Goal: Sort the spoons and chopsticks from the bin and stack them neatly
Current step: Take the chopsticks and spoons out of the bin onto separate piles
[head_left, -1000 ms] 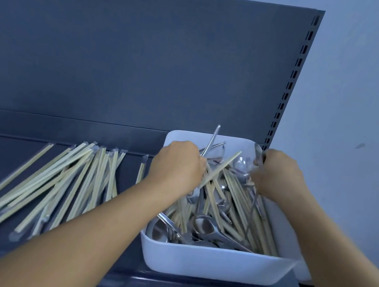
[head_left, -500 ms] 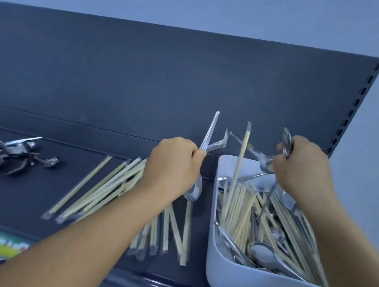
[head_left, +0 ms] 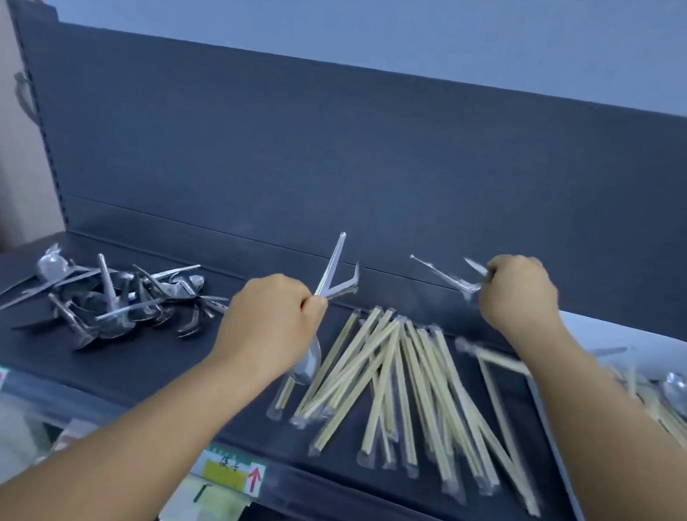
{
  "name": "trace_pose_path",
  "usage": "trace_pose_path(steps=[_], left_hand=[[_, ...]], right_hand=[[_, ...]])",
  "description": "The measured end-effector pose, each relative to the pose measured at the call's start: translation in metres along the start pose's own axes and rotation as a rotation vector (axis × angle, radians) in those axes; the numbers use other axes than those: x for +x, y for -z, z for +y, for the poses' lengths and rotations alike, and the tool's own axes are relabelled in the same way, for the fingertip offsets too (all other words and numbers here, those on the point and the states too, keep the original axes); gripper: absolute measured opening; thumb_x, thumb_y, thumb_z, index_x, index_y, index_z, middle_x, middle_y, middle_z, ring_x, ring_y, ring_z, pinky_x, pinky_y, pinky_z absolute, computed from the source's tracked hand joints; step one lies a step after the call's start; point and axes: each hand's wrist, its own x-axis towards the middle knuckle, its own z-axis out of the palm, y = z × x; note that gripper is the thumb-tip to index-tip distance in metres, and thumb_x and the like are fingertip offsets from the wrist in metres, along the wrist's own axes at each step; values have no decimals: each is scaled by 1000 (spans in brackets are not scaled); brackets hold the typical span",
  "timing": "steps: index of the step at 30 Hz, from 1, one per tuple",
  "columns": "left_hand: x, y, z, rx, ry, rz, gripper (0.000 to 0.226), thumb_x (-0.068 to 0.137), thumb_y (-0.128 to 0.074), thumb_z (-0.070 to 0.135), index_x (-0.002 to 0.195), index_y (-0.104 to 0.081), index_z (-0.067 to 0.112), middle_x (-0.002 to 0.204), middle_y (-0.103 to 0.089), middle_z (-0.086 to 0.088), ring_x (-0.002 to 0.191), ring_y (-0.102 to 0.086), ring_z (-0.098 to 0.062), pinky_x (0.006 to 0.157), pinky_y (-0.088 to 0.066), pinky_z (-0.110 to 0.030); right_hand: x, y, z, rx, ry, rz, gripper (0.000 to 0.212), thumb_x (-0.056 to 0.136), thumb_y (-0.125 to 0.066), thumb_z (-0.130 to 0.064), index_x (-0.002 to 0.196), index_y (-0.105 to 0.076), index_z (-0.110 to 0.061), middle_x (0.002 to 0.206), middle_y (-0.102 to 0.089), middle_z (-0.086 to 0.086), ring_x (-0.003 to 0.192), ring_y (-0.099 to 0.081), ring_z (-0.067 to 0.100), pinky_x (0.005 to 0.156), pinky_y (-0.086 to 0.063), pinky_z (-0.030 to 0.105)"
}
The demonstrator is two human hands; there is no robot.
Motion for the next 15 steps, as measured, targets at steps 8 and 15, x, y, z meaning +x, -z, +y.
trace_pose_path(steps=[8,15], left_hand=[[16,-14,-34,-57,33,-17,42,92,-52,30,58,-56,7,47,-48,-3,48,-42,-19,46,-31,-29],[43,4,-75,10,118,55,45,93,-51,32,55,-47,10,52,-53,-4,59,-51,-25,55,-39,-33]], right_hand=[[-2,-19,-46,170,125,3,15,81,-47,0,85,-60,5,80,-51,24,67,-38,27,50,-25,27],[13,-62,-109,472,137,-176,34,86,-38,-1,93,-69,-12,83,-65,10,70,-60,33,70,-58,42]])
